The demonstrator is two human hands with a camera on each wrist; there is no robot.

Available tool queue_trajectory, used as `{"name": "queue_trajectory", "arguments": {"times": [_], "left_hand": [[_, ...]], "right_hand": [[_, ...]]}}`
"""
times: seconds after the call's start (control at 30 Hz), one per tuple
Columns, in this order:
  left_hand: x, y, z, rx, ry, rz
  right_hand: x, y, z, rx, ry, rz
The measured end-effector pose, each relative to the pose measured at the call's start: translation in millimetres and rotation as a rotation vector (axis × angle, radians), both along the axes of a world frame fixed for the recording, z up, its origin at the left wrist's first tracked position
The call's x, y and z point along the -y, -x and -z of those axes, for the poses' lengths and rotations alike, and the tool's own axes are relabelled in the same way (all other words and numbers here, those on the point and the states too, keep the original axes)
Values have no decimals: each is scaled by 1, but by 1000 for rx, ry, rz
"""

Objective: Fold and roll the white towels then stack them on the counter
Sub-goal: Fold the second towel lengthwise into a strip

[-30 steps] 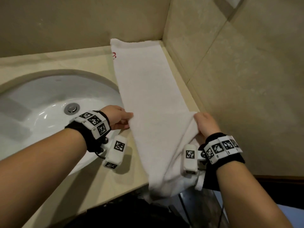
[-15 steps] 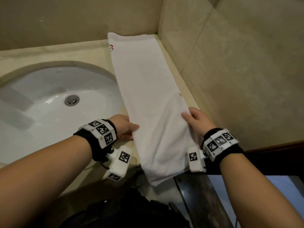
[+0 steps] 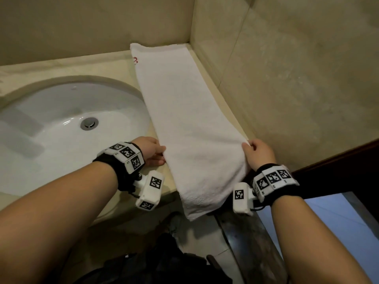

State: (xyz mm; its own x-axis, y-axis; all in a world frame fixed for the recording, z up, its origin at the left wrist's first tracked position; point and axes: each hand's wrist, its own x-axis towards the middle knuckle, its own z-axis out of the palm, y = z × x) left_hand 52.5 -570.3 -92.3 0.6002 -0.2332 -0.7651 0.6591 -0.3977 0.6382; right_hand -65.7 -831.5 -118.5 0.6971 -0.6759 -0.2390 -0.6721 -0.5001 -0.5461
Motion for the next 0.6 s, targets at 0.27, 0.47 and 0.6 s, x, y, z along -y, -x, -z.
{"name": "queue_trajectory", "arguments": {"times": [0.27, 0.47, 0.6], "left_hand": [[-8, -7, -2, 27, -57, 38], [2, -30, 1, 101, -118, 13], [4, -37, 3, 47, -142, 31]], "right_hand": [[0, -24, -1, -277, -11, -261], [7, -75, 2, -282, 53, -282], [20, -94, 4, -385, 81, -335]]}}
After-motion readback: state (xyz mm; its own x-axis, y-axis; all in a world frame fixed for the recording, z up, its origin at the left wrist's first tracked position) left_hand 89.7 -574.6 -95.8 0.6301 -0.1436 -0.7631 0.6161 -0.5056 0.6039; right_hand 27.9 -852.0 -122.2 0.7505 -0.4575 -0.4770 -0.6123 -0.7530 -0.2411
